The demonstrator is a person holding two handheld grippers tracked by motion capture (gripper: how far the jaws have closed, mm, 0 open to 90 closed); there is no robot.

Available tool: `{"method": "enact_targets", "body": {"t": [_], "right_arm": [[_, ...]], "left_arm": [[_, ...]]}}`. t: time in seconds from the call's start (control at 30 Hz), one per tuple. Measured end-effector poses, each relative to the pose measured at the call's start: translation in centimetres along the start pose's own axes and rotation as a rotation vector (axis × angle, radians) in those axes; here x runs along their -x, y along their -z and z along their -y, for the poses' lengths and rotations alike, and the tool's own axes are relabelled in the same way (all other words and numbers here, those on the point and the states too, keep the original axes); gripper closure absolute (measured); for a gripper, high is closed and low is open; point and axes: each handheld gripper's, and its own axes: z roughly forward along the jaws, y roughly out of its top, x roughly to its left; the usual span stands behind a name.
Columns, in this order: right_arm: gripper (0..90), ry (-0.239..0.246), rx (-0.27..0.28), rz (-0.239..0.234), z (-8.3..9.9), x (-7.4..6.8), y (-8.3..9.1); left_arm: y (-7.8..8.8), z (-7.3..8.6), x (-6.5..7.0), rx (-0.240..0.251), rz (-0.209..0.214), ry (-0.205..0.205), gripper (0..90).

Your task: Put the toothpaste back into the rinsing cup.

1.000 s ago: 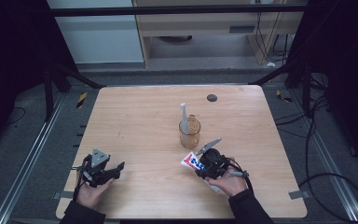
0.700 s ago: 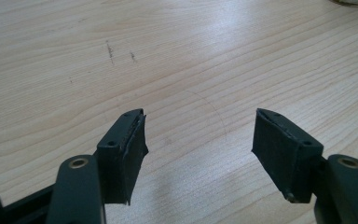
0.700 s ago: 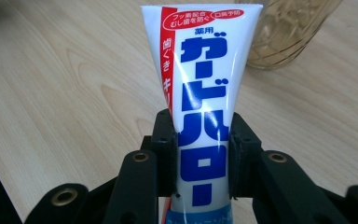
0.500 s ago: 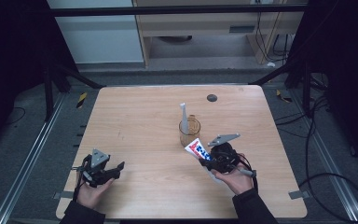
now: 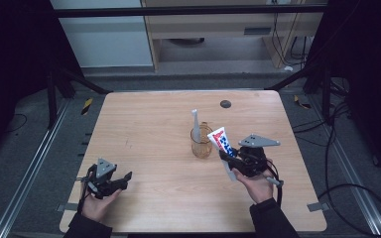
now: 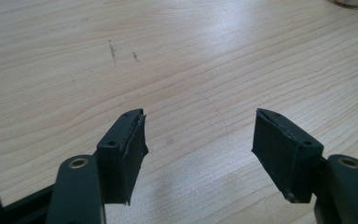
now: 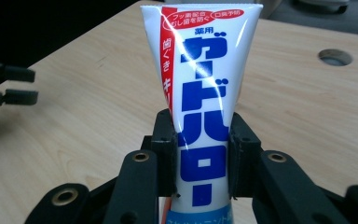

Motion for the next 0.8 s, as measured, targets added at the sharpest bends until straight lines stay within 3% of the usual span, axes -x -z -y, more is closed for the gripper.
{"method": "enact_targets", "body": {"t": [0.33,0.8], "right_arm": [[69.6,-0.058,0.155,0.076,-2.1,1.6,0.6],[69.5,-0.132,0.312,0.119,-5.0,2.3,-1.7]], "left_arm": [[0.1,0.0,0.0,0.005,-0.002,0.008,33.8],[0.1,0.0,-0.1,0.015,-0.003,0.018,33.6]]}}
